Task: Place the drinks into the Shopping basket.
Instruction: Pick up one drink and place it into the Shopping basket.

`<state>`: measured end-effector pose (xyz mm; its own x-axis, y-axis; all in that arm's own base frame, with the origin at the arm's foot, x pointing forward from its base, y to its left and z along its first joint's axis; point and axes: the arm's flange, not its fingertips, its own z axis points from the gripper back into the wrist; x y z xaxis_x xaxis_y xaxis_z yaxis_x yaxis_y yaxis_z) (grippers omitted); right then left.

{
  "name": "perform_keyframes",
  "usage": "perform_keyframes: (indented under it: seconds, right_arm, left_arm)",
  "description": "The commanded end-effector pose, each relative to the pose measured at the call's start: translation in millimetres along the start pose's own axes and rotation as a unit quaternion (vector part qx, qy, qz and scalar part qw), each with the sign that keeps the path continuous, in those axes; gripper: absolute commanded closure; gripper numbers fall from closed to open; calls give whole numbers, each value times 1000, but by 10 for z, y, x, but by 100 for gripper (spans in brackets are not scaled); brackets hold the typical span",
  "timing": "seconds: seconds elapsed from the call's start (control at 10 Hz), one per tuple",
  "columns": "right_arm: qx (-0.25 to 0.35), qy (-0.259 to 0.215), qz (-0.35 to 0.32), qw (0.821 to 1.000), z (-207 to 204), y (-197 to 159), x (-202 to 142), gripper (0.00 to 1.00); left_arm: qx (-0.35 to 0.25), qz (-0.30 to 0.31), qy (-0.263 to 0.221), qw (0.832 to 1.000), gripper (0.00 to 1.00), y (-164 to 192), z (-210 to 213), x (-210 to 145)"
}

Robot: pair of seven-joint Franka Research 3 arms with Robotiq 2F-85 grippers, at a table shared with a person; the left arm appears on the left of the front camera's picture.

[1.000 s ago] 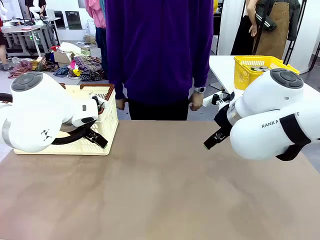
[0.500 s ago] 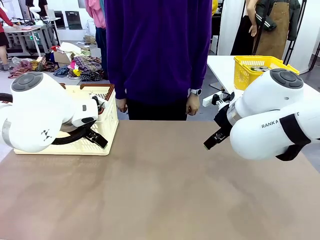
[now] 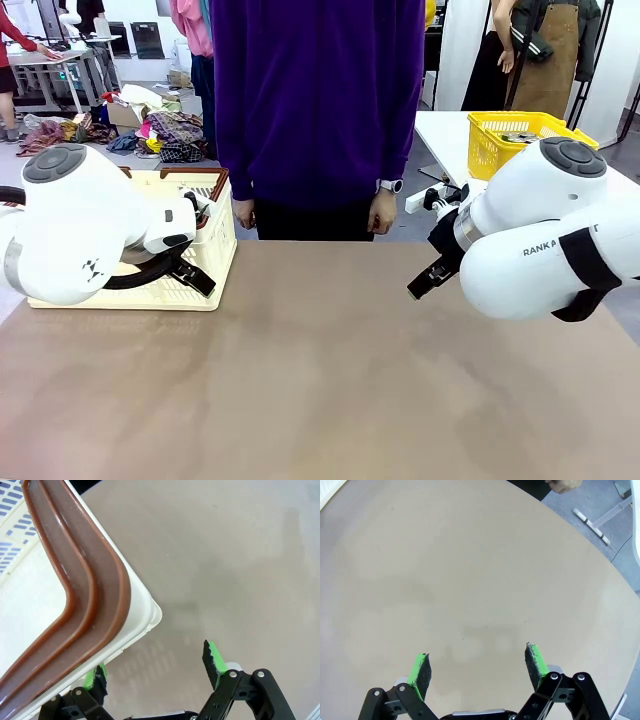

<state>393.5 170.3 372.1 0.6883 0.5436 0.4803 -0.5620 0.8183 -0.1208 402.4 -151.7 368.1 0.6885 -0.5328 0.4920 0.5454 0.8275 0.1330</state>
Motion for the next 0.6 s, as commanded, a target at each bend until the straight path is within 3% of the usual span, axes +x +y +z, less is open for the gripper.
perform_keyframes:
  seconds: [0.0,0.4,0.5]
  right_arm:
    - [-1,-3,0,1000,4,-1,6,0]
    - [0,0,0,1000,0,0,0,0]
    - [23,-10,-3,1000,112,26,13,0]
  left_arm:
    - [1,0,-2,1000,0,5,6,10]
    - [1,0,-2,1000,0,5,6,10]
    - [0,0,0,1000,0,0,0,0]
